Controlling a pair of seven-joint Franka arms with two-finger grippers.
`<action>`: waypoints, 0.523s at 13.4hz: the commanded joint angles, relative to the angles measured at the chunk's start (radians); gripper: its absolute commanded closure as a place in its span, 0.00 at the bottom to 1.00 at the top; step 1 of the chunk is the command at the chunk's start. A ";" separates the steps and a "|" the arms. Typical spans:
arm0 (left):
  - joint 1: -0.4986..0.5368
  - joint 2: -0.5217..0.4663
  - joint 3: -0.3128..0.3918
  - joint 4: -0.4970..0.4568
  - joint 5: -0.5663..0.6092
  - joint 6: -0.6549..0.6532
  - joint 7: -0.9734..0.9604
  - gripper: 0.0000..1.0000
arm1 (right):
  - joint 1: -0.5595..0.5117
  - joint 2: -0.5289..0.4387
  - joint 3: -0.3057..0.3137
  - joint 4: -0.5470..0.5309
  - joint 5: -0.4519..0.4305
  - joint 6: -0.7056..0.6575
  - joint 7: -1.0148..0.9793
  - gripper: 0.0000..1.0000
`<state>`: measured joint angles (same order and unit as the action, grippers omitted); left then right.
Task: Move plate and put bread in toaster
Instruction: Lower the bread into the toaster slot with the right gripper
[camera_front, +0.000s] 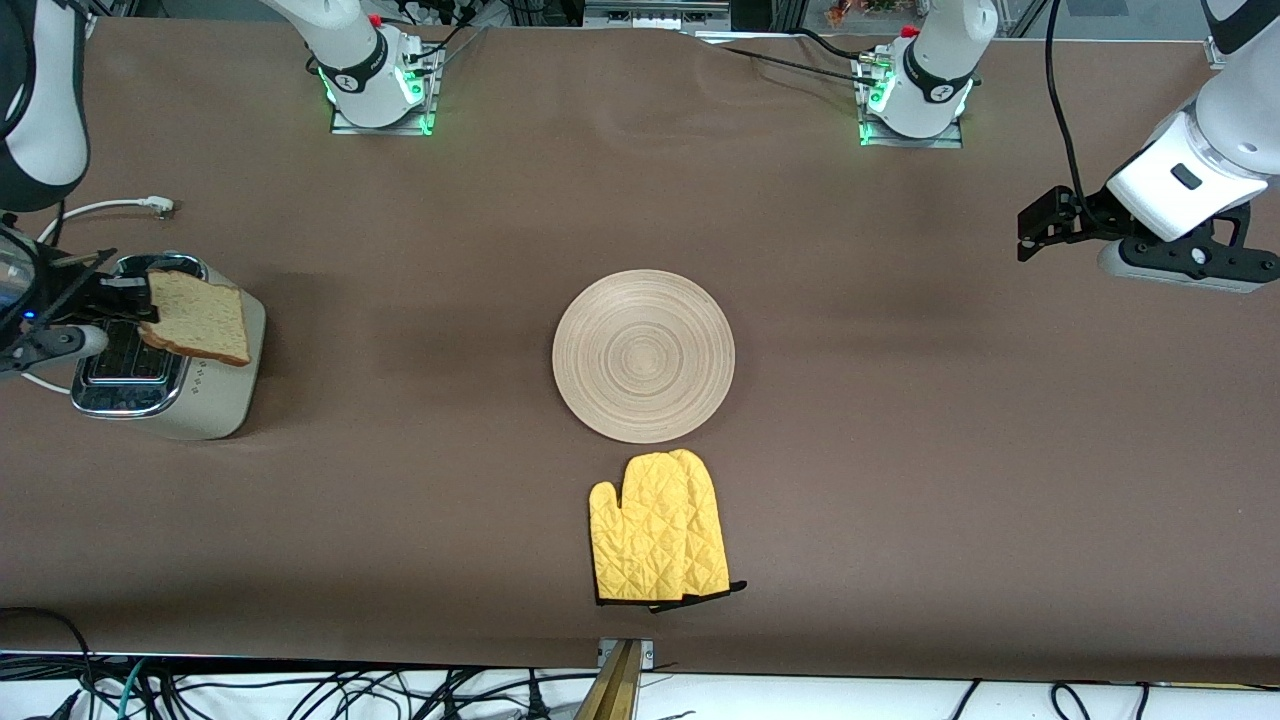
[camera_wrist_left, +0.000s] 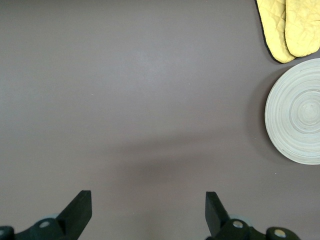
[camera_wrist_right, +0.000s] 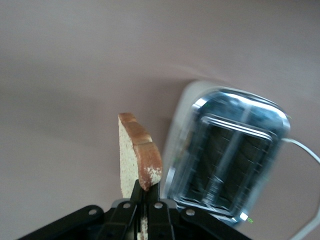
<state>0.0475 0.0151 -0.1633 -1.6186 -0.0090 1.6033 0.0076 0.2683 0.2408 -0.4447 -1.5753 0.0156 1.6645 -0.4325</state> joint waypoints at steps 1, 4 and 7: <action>0.000 -0.004 -0.004 0.017 0.021 -0.022 0.009 0.00 | -0.011 0.006 -0.014 0.035 -0.081 -0.017 0.076 1.00; 0.000 -0.004 -0.005 0.017 0.021 -0.022 0.009 0.00 | -0.024 0.009 -0.032 0.038 -0.129 -0.011 0.107 1.00; -0.001 -0.004 -0.007 0.017 0.021 -0.022 0.011 0.00 | -0.038 0.018 -0.031 0.034 -0.167 0.014 0.130 1.00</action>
<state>0.0474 0.0151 -0.1638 -1.6184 -0.0090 1.6033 0.0076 0.2412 0.2429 -0.4796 -1.5630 -0.1185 1.6717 -0.3281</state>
